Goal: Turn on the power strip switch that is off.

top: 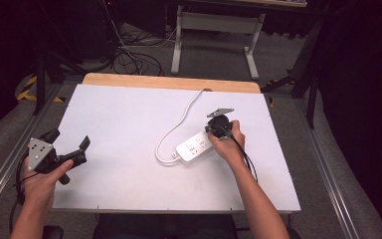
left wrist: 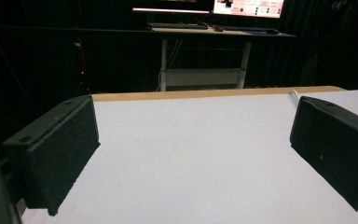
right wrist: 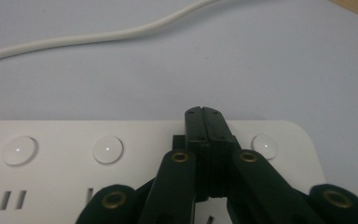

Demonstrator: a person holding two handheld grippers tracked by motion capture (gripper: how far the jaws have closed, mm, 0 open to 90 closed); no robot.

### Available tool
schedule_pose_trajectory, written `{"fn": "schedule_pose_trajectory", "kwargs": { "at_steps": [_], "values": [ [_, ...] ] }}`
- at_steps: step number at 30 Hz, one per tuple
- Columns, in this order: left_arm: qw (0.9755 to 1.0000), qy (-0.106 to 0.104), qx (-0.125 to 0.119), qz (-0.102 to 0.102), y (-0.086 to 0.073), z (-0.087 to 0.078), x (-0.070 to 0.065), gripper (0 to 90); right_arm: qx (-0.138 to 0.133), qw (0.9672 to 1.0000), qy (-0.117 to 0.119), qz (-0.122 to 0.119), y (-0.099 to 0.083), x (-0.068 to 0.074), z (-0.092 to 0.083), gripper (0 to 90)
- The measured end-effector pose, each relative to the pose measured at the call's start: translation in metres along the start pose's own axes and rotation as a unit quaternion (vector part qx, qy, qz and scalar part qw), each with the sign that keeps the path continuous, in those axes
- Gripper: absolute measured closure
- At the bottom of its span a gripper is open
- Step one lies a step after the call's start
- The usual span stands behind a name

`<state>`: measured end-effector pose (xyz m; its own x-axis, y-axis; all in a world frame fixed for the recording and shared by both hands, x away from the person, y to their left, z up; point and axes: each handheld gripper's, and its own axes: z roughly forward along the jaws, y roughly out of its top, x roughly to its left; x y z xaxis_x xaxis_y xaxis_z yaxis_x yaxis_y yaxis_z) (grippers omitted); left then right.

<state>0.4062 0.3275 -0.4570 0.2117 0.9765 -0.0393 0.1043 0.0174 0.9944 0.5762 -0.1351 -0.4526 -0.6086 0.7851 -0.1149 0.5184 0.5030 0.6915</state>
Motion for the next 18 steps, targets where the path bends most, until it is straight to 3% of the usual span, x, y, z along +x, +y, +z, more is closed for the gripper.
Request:
{"fn": "schedule_pose_trajectory", "kwargs": {
  "at_steps": [11, 15, 18],
  "values": [
    [1.0, 0.0, 0.0, -0.001, 0.0, 0.001, 0.001, 1.5, -0.008, 0.9999, 0.005, 0.004, -0.002, -0.002, -0.001, 90.0],
    [1.0, -0.001, 0.001, 0.0, 0.0, 0.002, 0.001, 1.6, -0.011, 0.9999, -0.004, -0.004, -0.003, -0.001, -0.005, 90.0],
    [1.0, -0.003, 0.001, -0.001, 0.0, 0.003, 0.0, 1.6, -0.029, 0.9995, -0.013, -0.001, -0.003, -0.004, -0.011, 90.0]
  ]
}}
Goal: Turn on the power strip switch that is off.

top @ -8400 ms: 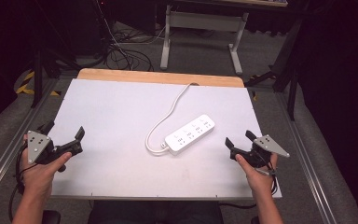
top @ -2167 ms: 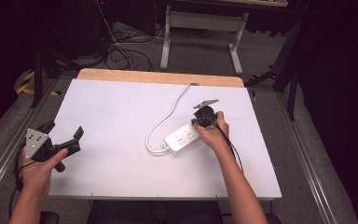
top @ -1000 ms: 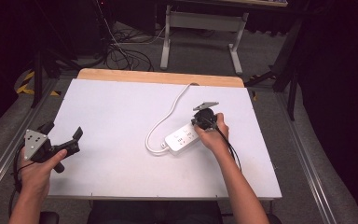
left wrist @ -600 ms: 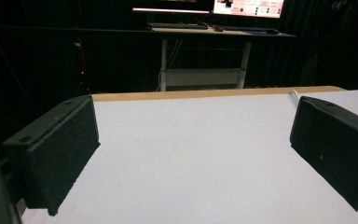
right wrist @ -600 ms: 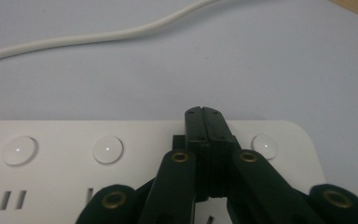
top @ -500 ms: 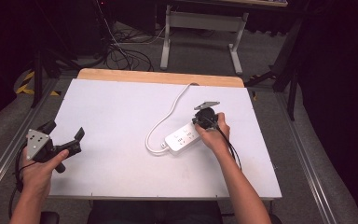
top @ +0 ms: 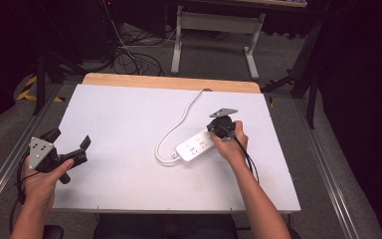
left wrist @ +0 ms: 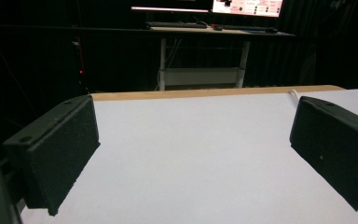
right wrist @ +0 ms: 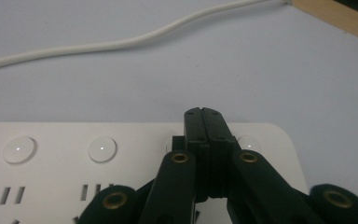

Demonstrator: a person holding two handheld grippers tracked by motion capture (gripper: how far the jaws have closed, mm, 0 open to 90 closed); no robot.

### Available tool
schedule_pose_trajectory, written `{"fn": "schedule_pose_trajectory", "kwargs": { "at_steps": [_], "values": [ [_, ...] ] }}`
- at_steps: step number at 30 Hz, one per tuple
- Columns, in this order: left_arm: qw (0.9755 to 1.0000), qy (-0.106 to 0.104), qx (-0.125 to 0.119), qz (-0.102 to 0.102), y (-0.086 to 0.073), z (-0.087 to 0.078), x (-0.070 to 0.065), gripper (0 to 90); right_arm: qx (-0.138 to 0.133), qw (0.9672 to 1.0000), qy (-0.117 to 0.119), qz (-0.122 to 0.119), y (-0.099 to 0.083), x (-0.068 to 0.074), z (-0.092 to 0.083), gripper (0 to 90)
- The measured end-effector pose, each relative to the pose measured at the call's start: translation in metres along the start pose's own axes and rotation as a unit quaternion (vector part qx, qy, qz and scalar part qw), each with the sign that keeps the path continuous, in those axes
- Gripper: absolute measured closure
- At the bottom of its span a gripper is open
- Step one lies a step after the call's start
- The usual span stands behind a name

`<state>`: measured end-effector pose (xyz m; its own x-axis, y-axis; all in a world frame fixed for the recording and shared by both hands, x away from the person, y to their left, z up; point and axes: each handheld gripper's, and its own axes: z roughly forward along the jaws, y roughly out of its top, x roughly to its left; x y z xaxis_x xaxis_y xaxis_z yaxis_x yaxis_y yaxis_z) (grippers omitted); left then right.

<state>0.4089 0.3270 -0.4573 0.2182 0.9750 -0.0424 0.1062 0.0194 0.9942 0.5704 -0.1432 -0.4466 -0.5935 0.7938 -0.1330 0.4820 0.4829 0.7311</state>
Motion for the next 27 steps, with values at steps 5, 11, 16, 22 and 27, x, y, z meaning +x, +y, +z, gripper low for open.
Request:
{"fn": "schedule_pose_trajectory", "kwargs": {
  "at_steps": [5, 11, 16, 22, 27],
  "values": [
    [1.0, 0.0, 0.0, -0.001, 0.0, 0.001, 0.001, 1.6, -0.02, 0.9997, -0.005, 0.013, 0.0, -0.006, -0.011, 90.0],
    [1.0, -0.001, 0.0, -0.001, 0.0, 0.001, 0.0, 1.6, -0.069, 0.9973, 0.007, 0.024, 0.001, -0.01, -0.03, 90.0],
    [1.0, -0.003, -0.004, 0.0, 0.001, 0.001, 0.0, 1.6, -0.106, 0.9943, 0.003, 0.013, 0.001, -0.005, -0.049, 90.0],
    [1.0, -0.002, -0.004, 0.0, 0.001, 0.002, 0.0, 1.5, -0.139, 0.9901, 0.008, 0.019, 0.0, -0.005, -0.07, 90.0],
    [1.0, -0.002, -0.004, -0.001, 0.0, 0.002, 0.0, 1.5, -0.158, 0.9869, -0.003, 0.034, -0.006, -0.011, -0.082, 90.0]
  ]
}}
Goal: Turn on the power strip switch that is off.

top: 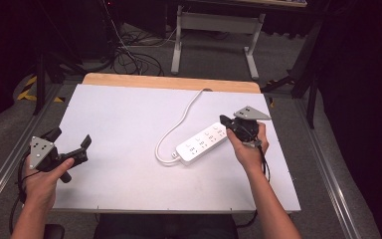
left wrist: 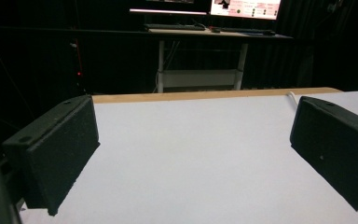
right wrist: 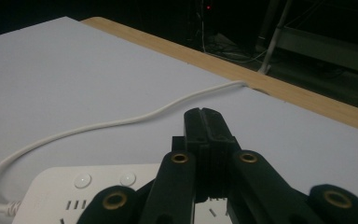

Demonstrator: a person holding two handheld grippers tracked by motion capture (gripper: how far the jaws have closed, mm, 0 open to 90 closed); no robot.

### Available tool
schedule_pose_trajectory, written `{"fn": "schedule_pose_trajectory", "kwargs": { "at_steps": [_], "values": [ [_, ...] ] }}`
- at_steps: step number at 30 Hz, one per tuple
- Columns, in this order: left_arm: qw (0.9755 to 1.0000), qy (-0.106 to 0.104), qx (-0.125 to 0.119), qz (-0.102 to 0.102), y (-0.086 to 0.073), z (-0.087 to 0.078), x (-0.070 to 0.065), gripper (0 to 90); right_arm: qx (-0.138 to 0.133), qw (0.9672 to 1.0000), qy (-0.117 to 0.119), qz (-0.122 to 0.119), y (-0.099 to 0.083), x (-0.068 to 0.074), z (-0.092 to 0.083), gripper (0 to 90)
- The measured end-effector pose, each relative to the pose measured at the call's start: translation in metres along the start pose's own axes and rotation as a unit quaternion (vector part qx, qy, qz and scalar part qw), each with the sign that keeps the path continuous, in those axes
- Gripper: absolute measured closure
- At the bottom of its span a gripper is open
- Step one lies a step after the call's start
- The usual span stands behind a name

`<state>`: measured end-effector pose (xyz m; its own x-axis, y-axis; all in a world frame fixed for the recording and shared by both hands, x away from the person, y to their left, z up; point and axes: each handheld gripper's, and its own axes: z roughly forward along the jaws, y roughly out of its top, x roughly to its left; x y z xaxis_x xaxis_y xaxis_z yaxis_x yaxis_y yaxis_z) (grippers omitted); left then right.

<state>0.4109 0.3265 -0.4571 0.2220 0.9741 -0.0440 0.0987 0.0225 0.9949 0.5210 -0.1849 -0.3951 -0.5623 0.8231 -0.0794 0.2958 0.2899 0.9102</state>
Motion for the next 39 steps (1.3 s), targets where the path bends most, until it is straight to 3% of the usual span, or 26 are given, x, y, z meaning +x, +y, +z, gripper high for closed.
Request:
{"fn": "schedule_pose_trajectory", "kwargs": {
  "at_steps": [5, 7, 11, 15, 25, 30, 33, 35, 39],
  "values": [
    [1.0, 0.001, -0.001, -0.001, 0.0, 0.0, 0.0, 1.5, -0.019, 0.9997, -0.005, 0.014, -0.005, -0.006, -0.012, 90.0],
    [1.0, 0.0, -0.005, -0.002, 0.001, 0.0, 0.0, 1.5, -0.038, 0.9989, 0.0, 0.027, -0.011, -0.009, -0.02, 90.0],
    [1.0, -0.001, -0.006, -0.003, 0.001, -0.001, -0.001, 1.5, -0.053, 0.9982, 0.001, 0.025, -0.016, -0.01, -0.026, 90.0],
    [1.0, -0.002, -0.006, -0.002, 0.001, -0.001, -0.001, 1.4, -0.091, 0.9954, 0.006, 0.03, -0.022, -0.01, -0.038, 89.9],
    [1.0, -0.003, -0.007, 0.0, 0.001, -0.001, -0.001, 1.5, -0.138, 0.9901, 0.02, 0.019, -0.033, -0.006, -0.059, 87.3],
    [1.0, -0.003, -0.007, 0.001, 0.001, -0.001, -0.001, 1.4, -0.163, 0.9857, 0.037, 0.023, -0.034, -0.006, -0.064, 83.0],
    [1.0, -0.002, -0.007, 0.0, 0.001, -0.001, -0.001, 1.4, -0.166, 0.9851, 0.04, 0.017, -0.034, -0.004, -0.064, 80.1],
    [1.0, -0.003, -0.006, 0.0, 0.001, 0.0, -0.001, 1.4, -0.175, 0.9833, 0.046, 0.02, -0.034, -0.005, -0.062, 69.5],
    [1.0, -0.003, -0.006, 0.001, 0.001, 0.0, -0.001, 1.4, -0.179, 0.9822, 0.053, 0.015, -0.035, -0.003, -0.061, 67.3]
  ]
}}
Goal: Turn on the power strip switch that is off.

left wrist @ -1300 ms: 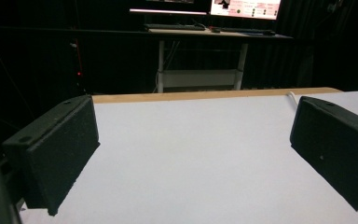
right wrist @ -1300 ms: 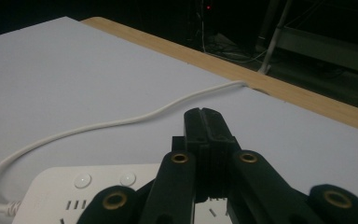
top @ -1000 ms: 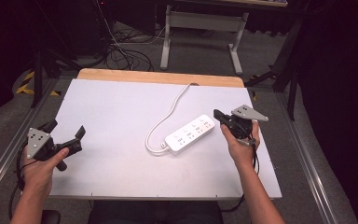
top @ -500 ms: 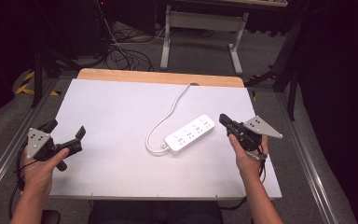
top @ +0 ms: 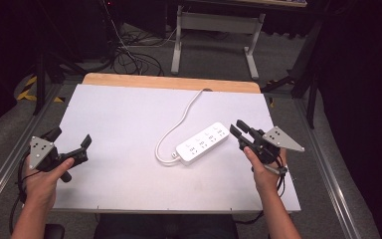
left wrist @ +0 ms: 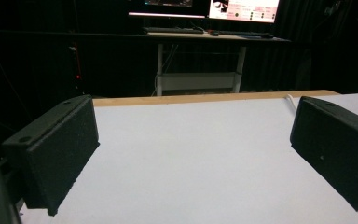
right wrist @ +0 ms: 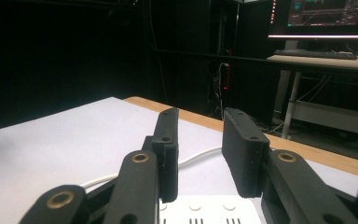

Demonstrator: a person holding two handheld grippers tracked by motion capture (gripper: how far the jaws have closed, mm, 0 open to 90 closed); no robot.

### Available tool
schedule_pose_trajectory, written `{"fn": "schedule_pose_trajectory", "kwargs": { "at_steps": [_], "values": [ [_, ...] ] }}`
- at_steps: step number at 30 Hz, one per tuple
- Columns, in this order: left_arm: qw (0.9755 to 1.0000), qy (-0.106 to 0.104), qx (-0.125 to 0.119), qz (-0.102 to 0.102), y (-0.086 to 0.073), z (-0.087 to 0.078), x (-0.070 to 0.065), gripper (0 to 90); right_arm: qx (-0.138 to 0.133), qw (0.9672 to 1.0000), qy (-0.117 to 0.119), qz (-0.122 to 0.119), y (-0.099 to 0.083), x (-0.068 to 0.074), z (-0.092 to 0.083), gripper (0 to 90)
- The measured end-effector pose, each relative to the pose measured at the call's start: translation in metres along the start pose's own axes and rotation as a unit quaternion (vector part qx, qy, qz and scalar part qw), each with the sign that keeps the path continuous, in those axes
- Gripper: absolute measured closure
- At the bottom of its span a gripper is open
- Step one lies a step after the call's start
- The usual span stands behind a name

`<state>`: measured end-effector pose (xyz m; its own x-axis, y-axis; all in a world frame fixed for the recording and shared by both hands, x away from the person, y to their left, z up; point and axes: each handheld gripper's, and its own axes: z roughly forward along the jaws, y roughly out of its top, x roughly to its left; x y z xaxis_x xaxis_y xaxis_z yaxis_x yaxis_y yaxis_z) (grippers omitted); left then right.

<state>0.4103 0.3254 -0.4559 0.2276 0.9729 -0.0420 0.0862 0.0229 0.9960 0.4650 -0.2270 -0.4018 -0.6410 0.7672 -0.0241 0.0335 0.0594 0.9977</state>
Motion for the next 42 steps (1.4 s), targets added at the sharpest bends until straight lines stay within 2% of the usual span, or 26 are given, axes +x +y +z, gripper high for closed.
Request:
{"fn": "schedule_pose_trajectory", "kwargs": {
  "at_steps": [5, 9, 13, 14, 16, 25, 27, 31, 36, 42],
  "values": [
    [1.0, 0.0, 0.0, -0.001, 0.0, 0.0, 0.0, 1.5, -0.007, 0.9999, 0.001, -0.008, 0.001, -0.001, -0.001, 64.2],
    [1.0, -0.001, -0.001, -0.001, 0.0, 0.0, 0.0, 1.4, -0.015, 0.9999, 0.006, 0.001, -0.001, -0.003, -0.003, 59.4],
    [1.0, -0.001, 0.0, -0.002, 0.0, 0.0, 0.0, 1.5, -0.012, 0.9998, 0.009, 0.01, -0.004, -0.005, -0.005, 39.8],
    [1.0, -0.001, 0.0, -0.002, 0.0, 0.0, 0.0, 1.5, -0.012, 0.9998, 0.009, 0.01, -0.004, -0.005, -0.005, 39.8],
    [1.0, -0.002, -0.001, -0.001, 0.0, 0.0, 0.0, 1.5, -0.021, 0.9994, 0.015, 0.024, -0.003, -0.007, -0.007, 33.1],
    [1.0, 0.0, -0.002, -0.001, 0.0, -0.001, 0.001, 1.5, -0.016, 0.9997, 0.007, 0.018, -0.005, -0.008, -0.007, 6.5],
    [1.0, 0.0, -0.001, -0.002, 0.0, -0.001, 0.001, 1.5, -0.016, 0.9998, 0.003, 0.012, -0.006, -0.01, -0.007, 3.8],
    [1.0, -0.001, -0.001, -0.002, 0.0, -0.001, 0.001, 1.4, -0.018, 0.9997, -0.004, 0.018, -0.008, -0.012, -0.008, 2.5],
    [1.0, -0.001, -0.001, -0.003, 0.0, -0.001, 0.001, 1.4, -0.038, 0.9985, -0.001, 0.038, -0.013, -0.022, -0.011, 1.8],
    [1.0, 0.002, -0.001, -0.004, 0.0, 0.0, 0.002, 1.4, -0.044, 0.9976, 0.002, 0.054, -0.016, -0.027, -0.012, 1.8]
  ]
}}
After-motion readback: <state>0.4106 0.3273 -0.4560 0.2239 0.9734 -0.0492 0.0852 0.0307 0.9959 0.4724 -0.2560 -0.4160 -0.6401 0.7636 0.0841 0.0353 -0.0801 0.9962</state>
